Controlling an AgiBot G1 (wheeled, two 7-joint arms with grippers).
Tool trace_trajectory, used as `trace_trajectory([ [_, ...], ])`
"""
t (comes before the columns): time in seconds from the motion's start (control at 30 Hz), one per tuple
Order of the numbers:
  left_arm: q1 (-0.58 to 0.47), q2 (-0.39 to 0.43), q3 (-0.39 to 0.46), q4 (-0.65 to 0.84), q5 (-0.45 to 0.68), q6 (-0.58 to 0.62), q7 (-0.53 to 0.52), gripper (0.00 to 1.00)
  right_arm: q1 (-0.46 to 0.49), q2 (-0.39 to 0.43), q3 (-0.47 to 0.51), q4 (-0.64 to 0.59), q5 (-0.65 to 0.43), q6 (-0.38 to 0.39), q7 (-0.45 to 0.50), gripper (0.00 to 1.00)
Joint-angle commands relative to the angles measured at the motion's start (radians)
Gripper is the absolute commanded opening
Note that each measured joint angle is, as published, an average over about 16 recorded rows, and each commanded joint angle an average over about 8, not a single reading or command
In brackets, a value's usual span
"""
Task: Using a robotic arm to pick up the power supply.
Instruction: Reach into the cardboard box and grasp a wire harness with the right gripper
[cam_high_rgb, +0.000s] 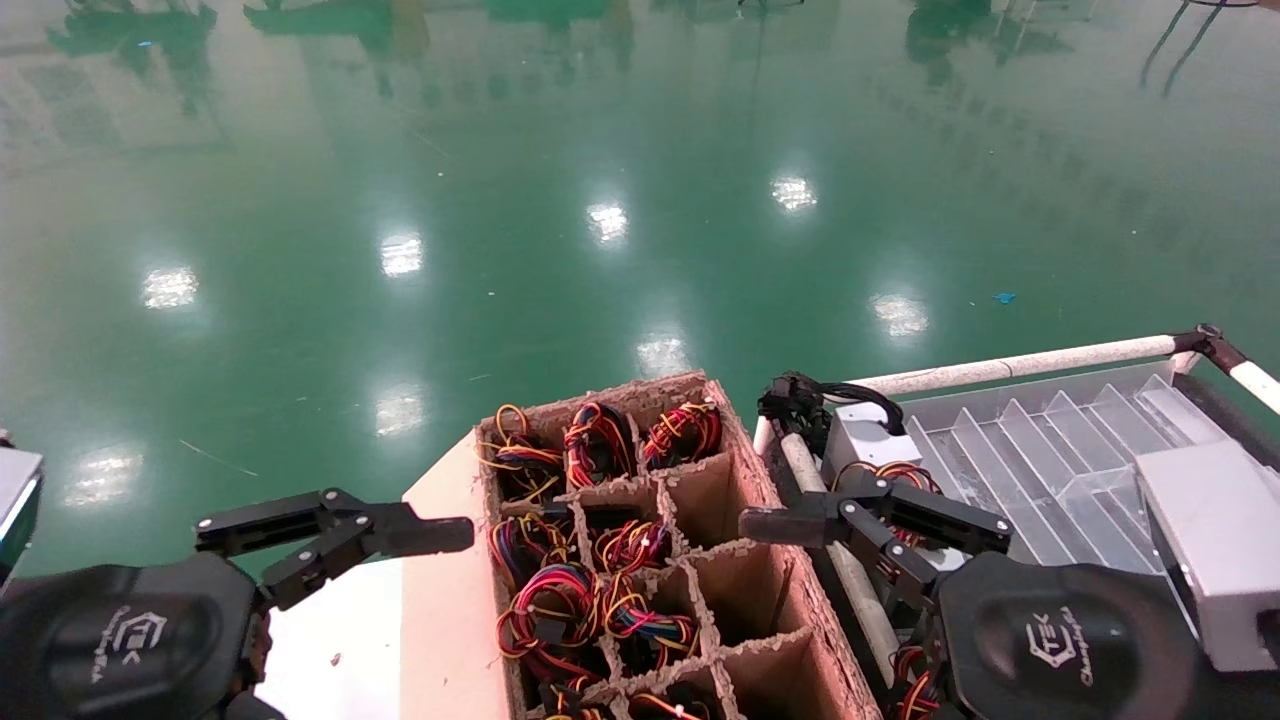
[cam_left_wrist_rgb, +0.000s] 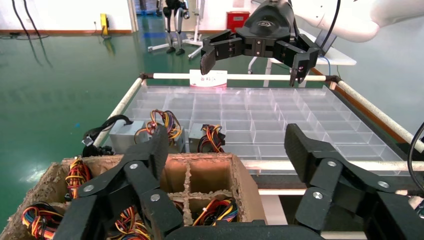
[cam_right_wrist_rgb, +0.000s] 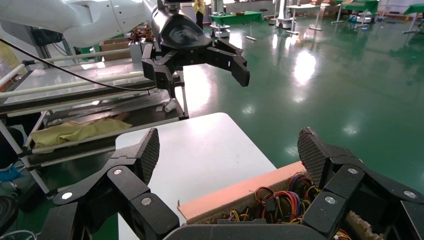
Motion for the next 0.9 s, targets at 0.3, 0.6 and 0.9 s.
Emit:
trace_trajectory([
  [0.3,0.000,0.000,0.000,0.000,0.000,0.000,0.000,0.00,0.004,-0.002,0.000,-0.004,-0.008,0.008,-0.004,1.00],
  [0.6,0.000,0.000,0.000,0.001,0.000,0.000,0.000,0.00,0.114,-0.068,-0.049,-0.031,-0.197,0.111,-0.053,1.00],
  [0.9,-0.001,0.000,0.001,0.001,0.000,0.000,0.001,0.00,0.273,-0.210,-0.160,-0.063,-0.526,0.261,-0.137,1.00],
])
